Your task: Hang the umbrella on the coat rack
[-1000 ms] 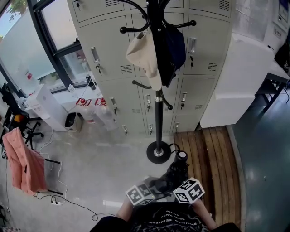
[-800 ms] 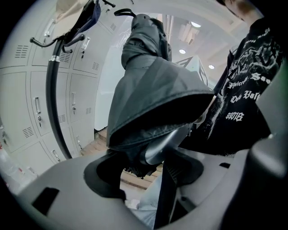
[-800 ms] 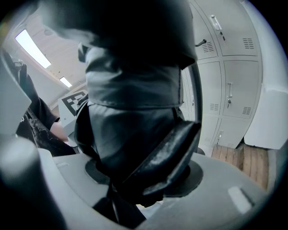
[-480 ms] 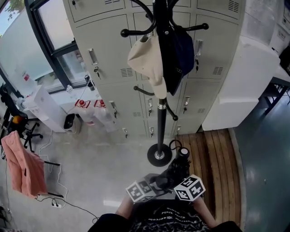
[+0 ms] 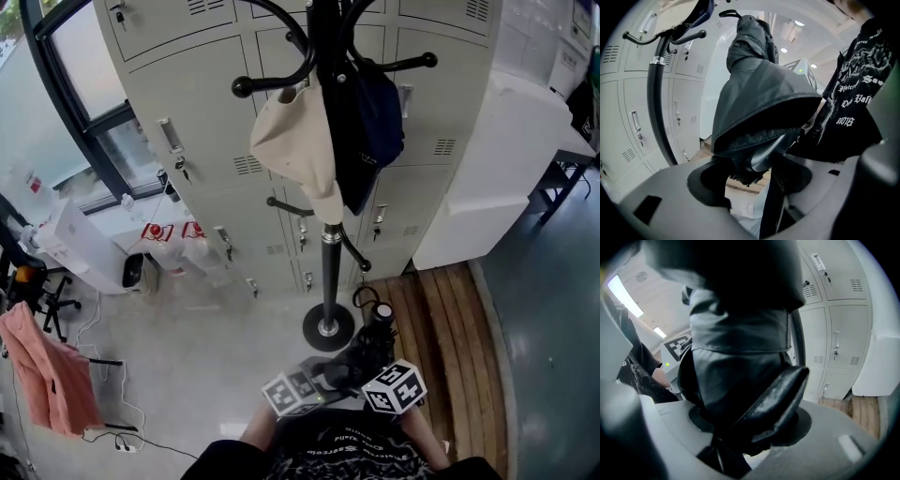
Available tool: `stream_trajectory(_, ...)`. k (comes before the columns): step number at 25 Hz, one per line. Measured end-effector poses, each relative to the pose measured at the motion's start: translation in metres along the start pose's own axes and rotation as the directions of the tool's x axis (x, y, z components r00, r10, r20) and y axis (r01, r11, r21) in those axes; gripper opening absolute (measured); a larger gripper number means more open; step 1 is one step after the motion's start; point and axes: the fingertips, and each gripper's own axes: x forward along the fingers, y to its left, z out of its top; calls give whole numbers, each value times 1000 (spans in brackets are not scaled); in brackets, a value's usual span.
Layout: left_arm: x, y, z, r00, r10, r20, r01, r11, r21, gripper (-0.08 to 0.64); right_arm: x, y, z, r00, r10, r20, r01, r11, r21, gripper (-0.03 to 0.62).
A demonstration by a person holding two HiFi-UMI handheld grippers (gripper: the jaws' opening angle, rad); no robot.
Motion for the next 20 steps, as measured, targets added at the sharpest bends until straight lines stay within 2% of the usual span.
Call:
stream_trajectory(7, -13, 23, 4, 999, -33, 10, 33, 999, 33, 290, 19, -8, 17, 999, -43, 15, 42, 999, 23, 273)
stream_trajectory(12, -16, 38, 16, 997, -76, -1, 76, 993, 92, 290, 19, -19, 34, 994, -91, 66, 86, 994, 68, 275)
stream_trajectory(20, -17, 47, 16, 994, -111, -21, 112, 987, 118, 288, 23, -25, 40, 989, -119, 89, 109, 988, 106, 276)
